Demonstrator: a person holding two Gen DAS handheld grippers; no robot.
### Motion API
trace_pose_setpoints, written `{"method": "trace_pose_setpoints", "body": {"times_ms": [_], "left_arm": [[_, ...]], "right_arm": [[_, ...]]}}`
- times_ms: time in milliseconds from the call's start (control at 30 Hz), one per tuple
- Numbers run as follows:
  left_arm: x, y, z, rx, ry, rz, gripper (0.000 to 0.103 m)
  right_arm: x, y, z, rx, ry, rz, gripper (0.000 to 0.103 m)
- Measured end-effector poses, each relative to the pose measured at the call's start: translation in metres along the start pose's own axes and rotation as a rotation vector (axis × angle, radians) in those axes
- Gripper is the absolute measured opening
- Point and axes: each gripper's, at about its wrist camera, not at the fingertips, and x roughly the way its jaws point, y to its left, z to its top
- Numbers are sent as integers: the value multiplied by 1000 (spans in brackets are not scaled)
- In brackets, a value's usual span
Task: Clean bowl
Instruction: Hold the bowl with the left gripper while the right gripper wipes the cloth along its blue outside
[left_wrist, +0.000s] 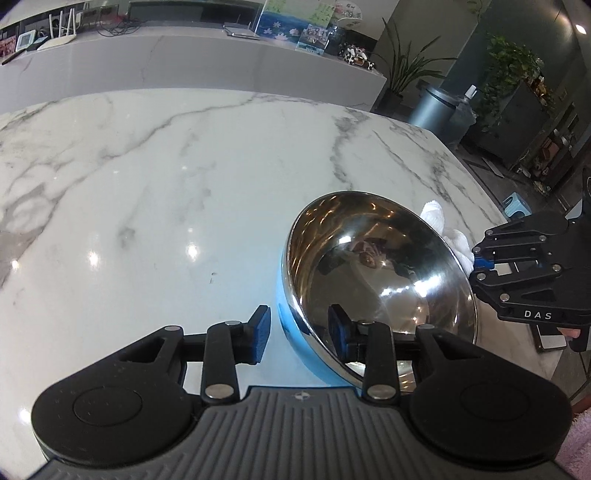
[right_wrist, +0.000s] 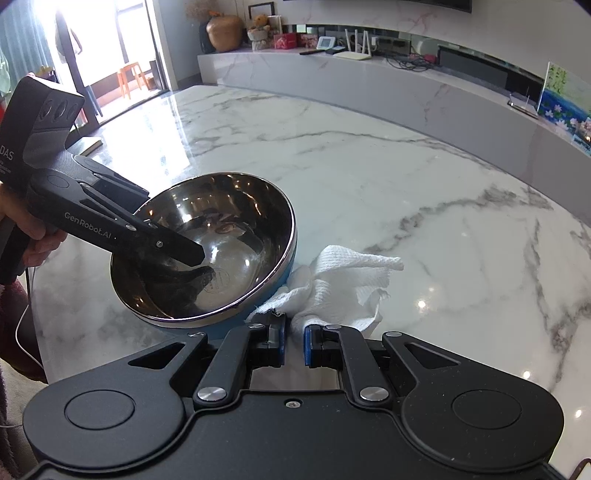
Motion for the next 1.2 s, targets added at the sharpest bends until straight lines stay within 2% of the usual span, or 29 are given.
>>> {"method": "trace_pose_setpoints", "body": {"times_ms": [33, 300, 600, 900, 1067, 1200], "left_arm": [[1, -2, 1, 8, 5, 3, 26], [5, -12, 3, 70, 19, 32, 26], [7, -18, 8, 134, 34, 35, 26], [9, -18, 13, 149, 33, 43, 26], [9, -17, 13, 148, 30, 42, 26], [9, -17, 13, 140, 30, 47, 26]], "right_arm": [[0, 1, 0, -2, 1, -2, 9], [-6, 1, 0, -16, -10, -13, 9], [-32, -9, 3, 22, -108, 9, 9], [-29, 2, -1, -16, -64, 20, 9], [-12, 14, -7, -66, 17, 24, 9], [-11, 13, -8, -61, 23, 24, 9]]}}
